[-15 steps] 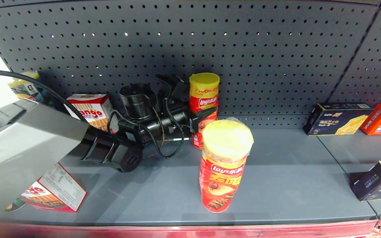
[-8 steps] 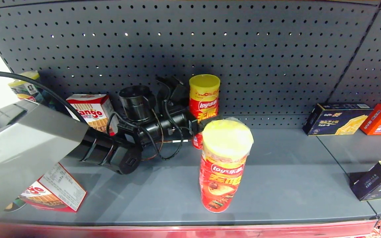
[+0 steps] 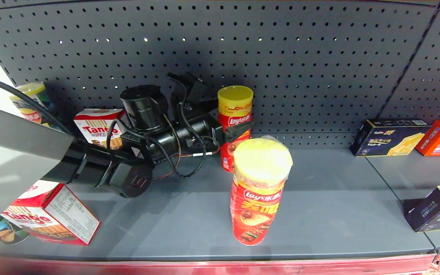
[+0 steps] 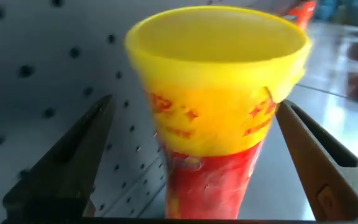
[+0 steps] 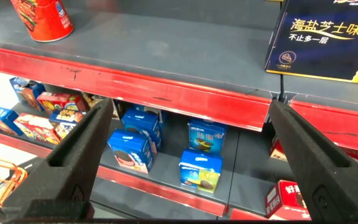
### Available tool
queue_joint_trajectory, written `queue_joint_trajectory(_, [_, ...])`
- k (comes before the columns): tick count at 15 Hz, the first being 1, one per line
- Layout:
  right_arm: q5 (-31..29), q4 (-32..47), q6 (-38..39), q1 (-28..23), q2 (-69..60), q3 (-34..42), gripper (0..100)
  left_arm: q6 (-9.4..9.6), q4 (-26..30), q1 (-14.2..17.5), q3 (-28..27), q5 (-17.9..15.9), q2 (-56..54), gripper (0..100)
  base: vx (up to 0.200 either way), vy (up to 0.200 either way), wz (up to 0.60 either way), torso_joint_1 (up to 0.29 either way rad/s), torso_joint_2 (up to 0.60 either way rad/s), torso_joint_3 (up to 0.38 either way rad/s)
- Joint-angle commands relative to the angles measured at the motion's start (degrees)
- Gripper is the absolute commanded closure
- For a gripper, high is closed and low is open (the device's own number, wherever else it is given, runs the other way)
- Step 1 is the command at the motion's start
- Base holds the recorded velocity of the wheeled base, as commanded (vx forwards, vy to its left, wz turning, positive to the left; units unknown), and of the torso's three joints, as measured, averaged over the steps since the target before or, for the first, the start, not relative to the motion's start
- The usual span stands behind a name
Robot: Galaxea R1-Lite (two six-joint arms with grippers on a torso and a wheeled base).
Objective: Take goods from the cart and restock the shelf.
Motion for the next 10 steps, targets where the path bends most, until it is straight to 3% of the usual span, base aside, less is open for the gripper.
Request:
queue_joint_trajectory(1, [0.0,0.0,0.0,0.1,0.1,0.0,0,0.15,1.6,-0.2,4.3,3.6,-4.0,0,0.0,0.0,0.0,0.0,0.0,0.0])
queue_joint_trajectory(2, [0.0,0.0,0.0,0.1,0.1,0.0,0,0.15,1.9,-0.3,4.9,4.8,-4.5,0,0.0,0.0,0.0,0.0,0.0,0.0])
queue_joint_trajectory(4, [0.0,0.0,0.0,0.0,0.1,0.0,0,0.15,4.6,-1.0,6.3,11.0,-6.6,0,0.0,0.0,0.0,0.0,0.0,0.0])
queue_joint_trajectory(6, [0.0,0.0,0.0,0.1,0.1,0.0,0,0.15,6.9,-1.0,6.9,12.8,-8.8,0,0.0,0.0,0.0,0.0,0.0,0.0])
queue_joint_trajectory(10, [0.0,0.0,0.0,0.1,0.1,0.0,0,0.24,13.5,-1.0,10.1,12.6,-14.5,0,0.0,0.0,0.0,0.0,0.0,0.0])
